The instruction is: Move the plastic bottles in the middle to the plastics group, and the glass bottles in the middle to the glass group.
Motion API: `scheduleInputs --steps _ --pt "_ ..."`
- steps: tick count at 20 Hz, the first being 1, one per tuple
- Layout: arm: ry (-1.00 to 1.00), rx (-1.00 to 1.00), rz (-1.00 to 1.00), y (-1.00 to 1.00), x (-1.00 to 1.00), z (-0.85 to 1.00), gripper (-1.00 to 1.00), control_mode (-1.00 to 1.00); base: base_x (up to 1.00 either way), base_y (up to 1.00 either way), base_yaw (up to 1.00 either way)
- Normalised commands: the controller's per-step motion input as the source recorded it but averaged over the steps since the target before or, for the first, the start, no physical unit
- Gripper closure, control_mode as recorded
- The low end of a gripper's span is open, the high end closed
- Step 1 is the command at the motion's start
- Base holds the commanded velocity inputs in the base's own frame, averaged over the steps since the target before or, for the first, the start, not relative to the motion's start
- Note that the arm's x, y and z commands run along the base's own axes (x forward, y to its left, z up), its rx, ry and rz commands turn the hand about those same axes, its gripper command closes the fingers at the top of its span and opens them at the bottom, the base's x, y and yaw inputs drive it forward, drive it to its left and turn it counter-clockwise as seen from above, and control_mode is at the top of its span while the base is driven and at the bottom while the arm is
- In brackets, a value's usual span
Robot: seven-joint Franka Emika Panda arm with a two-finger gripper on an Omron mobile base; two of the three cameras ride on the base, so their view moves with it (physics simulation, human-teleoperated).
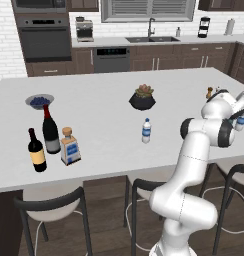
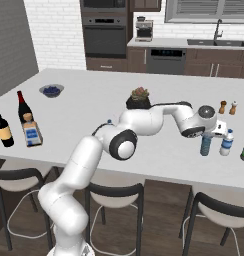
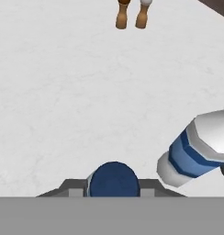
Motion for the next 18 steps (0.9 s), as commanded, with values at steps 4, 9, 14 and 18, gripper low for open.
scheduleInputs --steps 4,9,14,18 --pt "0.00 0.00 -0.01 0.00 0.00 -0.28 1.00 -1.00 0.00 0.00 0.00" --pt "0.00 0.00 0.00 0.00 0.00 -0.13 1.00 -1.00 0.00 0.00 0.00" --pt "0.00 -0.01 0.00 0.00 0.00 0.00 1.00 -1.00 0.00 0.00 0.00" --pt "0.01 0.00 0.00 0.00 0.00 0.00 1.00 -1.00 0.00 0.00 0.00"
